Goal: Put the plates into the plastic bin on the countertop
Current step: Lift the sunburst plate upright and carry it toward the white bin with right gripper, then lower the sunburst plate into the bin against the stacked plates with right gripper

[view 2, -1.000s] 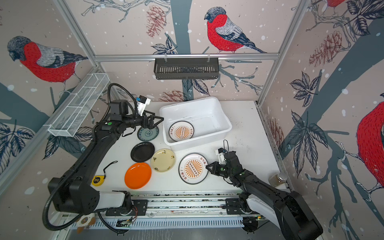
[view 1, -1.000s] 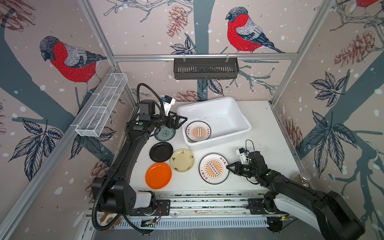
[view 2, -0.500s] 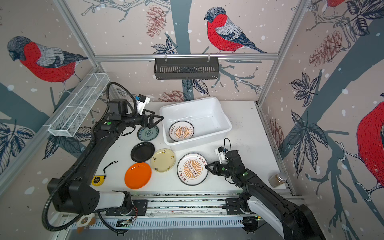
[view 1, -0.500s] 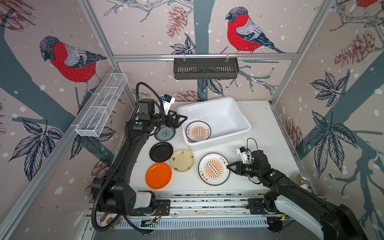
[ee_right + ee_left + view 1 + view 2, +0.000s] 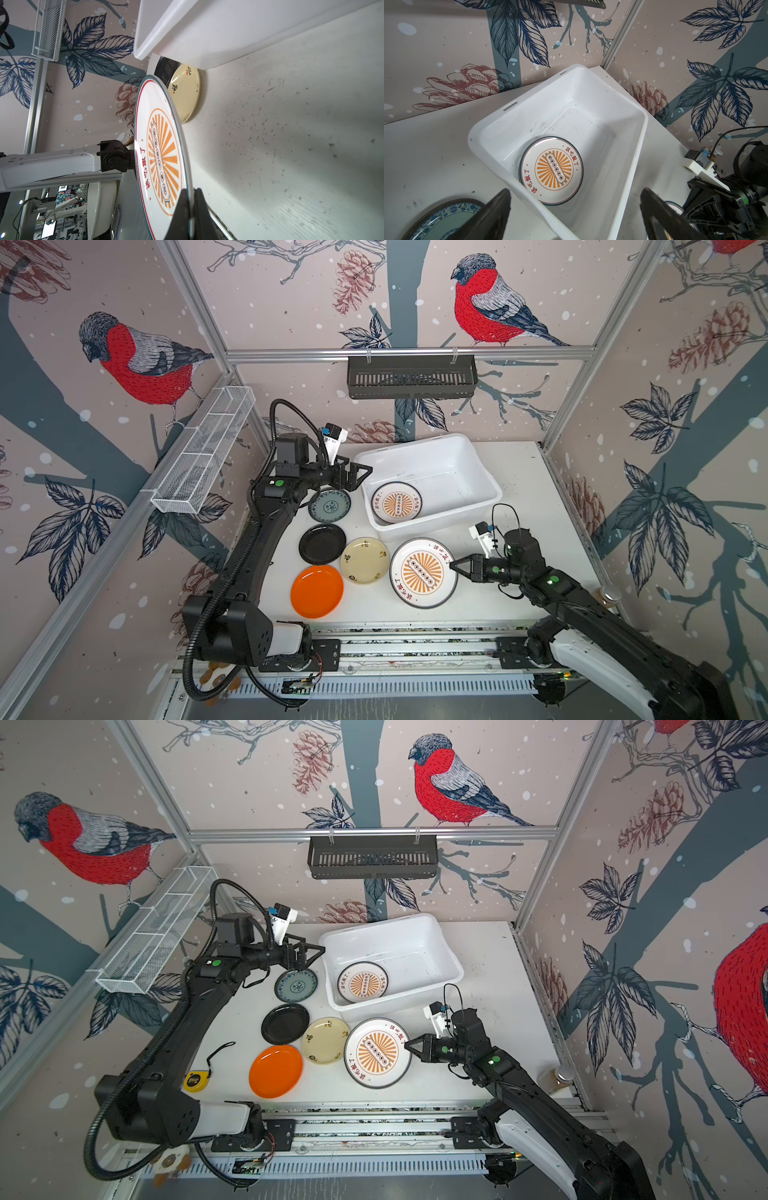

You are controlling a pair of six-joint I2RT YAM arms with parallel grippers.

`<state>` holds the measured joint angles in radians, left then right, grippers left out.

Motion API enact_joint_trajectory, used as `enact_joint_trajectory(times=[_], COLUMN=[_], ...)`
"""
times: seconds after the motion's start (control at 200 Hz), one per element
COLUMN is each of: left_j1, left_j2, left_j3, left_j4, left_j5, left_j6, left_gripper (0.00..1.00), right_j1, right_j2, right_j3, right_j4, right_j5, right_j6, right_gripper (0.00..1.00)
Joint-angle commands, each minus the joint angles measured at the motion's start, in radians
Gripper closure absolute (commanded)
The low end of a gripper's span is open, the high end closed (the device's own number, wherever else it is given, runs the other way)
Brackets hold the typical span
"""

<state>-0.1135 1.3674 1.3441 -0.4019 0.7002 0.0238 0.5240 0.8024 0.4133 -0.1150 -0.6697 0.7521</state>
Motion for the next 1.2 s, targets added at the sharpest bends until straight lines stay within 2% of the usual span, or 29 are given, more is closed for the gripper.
enact_joint_trajectory(times=[0.0, 0.21, 0.59, 0.836, 1.031, 1.196], left_j1=[0.0, 0.0, 0.001, 0.002, 0.002, 0.001], left_j2=[0.002, -0.003, 0.014, 0.043, 0.087, 0.12], left_j3=[0.02, 0.026, 0.077, 0.148, 0.213, 0.261], left_j4=[0.011, -0.012, -0.065, -0.048, -0.065, -0.112], left_j5=[-0.032, -0.063, -0.164, -0.19, -0.26, -0.328], left_j6=[0.003, 0.025, 0.053, 0.043, 0.096, 0.139], left_gripper=[0.04, 0.04, 0.05, 0.04, 0.04, 0.04], right_j1=[0.004, 0.001, -0.067, -0.176, -0.248, -0.288], right_j2=[0.013, 0.091, 0.399, 0.614, 0.805, 0.971], right_j3=[0.053, 0.174, 0.449, 0.646, 0.837, 1.013], right_j4=[-0.01, -0.014, 0.004, 0.026, -0.029, -0.134], right_j5=[-0.019, -0.027, -0.095, -0.166, -0.197, -0.177], right_j6=[-0.027, -0.042, -0.133, -0.166, -0.211, -0.244], right_gripper=[0.99, 0.99, 0.99, 0.99, 0.99, 0.99])
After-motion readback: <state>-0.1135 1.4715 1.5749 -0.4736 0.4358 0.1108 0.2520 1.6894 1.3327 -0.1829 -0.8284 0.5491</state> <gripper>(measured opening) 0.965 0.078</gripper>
